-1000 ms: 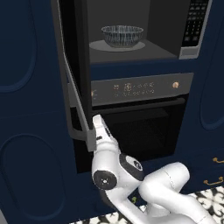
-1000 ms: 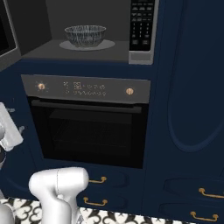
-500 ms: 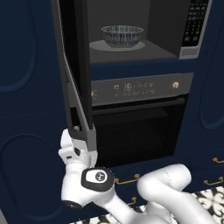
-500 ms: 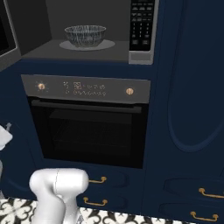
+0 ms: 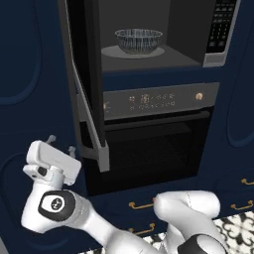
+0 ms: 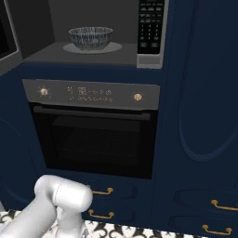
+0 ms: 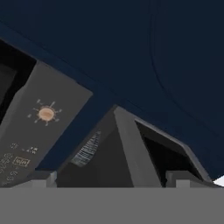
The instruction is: Pick the lemon wedge from the sink and place it in the bowl. Then pick the bowl and place it in the microwave. Then close the microwave door and press the start button.
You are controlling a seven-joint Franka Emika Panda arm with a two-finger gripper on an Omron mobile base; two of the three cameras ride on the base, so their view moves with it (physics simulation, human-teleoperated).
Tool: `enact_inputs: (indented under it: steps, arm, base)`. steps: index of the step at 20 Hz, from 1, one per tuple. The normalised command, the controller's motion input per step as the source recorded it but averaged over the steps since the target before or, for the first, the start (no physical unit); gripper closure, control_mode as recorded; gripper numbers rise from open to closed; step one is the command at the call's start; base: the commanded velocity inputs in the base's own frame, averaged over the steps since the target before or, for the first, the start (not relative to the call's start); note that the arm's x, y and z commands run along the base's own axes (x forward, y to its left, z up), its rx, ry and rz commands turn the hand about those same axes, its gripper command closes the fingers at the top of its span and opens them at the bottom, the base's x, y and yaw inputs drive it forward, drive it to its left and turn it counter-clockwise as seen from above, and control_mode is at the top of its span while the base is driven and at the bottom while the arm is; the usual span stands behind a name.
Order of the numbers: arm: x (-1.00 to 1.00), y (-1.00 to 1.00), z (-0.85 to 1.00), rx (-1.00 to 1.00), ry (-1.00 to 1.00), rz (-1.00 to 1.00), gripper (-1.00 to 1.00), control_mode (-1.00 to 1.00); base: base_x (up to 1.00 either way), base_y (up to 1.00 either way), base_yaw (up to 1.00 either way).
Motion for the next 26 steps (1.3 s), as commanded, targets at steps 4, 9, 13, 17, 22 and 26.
enact_inputs:
  steps: [4, 9, 13, 17, 22, 26]
  arm:
    - [-0.24, 0.21, 0.57, 0.05, -0.06, -0.14, -1.0, -1.0]
    - [-0.23, -0.14, 0.69, 0.2, 0.0, -0.12, -1.0, -1.0]
    - [-0.33, -0.35, 0.66, 0.22, -0.01, -0.11, -1.0, -1.0]
    - [-0.49, -0.73, 0.38, 0.14, -0.1, -0.09, -1.0, -1.0]
    - [-0.43, -0.99, 0.21, 0.1, -0.14, 0.0, -1.0, -1.0]
    - [-0.32, -1.0, 0.25, 0.11, -0.13, 0.0, -1.0, -1.0]
  base:
    - [0.0, 0.0, 0.0]
    - [0.0, 0.0, 0.0]
    - [0.0, 0.0, 0.0]
    - [0.0, 0.0, 0.0]
    - [0.0, 0.0, 0.0]
    - [0.0, 0.0, 0.0]
